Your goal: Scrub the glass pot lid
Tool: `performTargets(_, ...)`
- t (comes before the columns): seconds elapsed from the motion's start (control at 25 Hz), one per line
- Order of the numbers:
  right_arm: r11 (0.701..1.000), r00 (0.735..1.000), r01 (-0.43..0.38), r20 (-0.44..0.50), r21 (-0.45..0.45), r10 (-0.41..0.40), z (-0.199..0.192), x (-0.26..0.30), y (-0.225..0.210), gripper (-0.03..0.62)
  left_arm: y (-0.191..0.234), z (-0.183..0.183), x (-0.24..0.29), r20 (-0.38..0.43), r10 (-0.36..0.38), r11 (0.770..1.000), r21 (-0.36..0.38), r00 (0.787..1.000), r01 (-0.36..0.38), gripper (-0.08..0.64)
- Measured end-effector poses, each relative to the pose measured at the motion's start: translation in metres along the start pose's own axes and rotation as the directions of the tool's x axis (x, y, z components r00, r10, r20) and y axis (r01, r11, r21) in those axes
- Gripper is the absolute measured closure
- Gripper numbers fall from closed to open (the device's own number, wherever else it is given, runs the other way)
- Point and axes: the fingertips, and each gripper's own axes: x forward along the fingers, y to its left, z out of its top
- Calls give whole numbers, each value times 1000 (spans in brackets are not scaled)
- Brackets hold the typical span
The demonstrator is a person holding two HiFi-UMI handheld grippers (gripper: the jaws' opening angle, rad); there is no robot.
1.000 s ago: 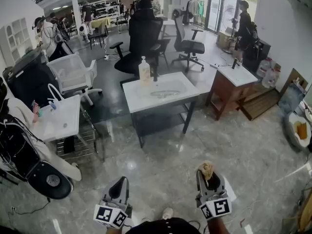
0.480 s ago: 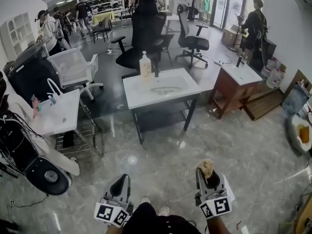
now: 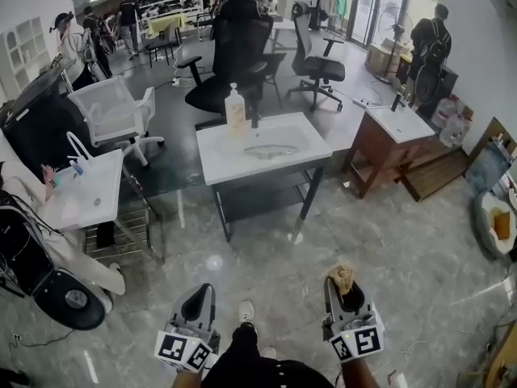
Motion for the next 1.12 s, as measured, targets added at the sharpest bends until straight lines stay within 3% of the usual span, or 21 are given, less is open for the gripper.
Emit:
performTargets(0.76, 1000, 999, -24, 21, -14, 24, 2, 171, -33, 443, 87, 37, 151, 14, -18, 1000, -8, 1000, 18, 534)
performTargets(1.12, 999, 1000, 20, 12, -27, -20, -16, 239, -38, 443, 138, 40, 204, -5, -55, 998, -11, 998, 55, 534)
